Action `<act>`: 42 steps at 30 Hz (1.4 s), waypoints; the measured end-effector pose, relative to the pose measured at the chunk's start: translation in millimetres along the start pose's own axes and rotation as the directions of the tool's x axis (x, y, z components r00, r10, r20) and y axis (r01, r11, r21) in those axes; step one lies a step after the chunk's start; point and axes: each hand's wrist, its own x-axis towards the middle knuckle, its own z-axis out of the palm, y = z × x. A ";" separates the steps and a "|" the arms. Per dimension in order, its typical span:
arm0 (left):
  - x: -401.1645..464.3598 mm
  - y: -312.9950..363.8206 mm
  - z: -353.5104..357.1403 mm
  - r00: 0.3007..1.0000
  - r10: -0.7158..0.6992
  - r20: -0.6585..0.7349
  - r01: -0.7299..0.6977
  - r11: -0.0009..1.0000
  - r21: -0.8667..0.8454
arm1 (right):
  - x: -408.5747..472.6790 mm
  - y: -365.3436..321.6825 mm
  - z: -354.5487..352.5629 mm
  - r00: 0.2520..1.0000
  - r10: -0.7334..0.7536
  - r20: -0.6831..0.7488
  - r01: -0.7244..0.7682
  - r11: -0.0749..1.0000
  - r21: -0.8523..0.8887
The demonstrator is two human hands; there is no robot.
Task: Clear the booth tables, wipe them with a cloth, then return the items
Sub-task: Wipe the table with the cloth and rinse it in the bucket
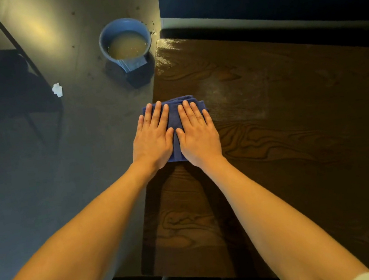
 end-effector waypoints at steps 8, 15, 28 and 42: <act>56.9 58.2 2.9 0.999 0.040 0.007 -0.041 0.996 0.076 | 24.6 68.0 -18.0 0.997 0.068 -0.023 -0.068 0.998 0.001; 85.6 149.7 21.2 0.994 0.099 0.055 -0.104 0.990 0.095 | 7.8 156.6 -31.4 0.985 0.171 -0.038 -0.173 0.983 -0.056; 92.7 286.5 60.2 0.962 0.244 0.124 -0.254 0.964 0.076 | -56.0 284.1 -44.4 0.948 0.316 -0.046 -0.318 0.947 -0.051; 148.4 275.9 48.8 0.917 0.380 0.124 -0.393 0.914 0.099 | -9.5 277.5 -49.3 0.874 0.471 -0.117 -0.472 0.881 0.021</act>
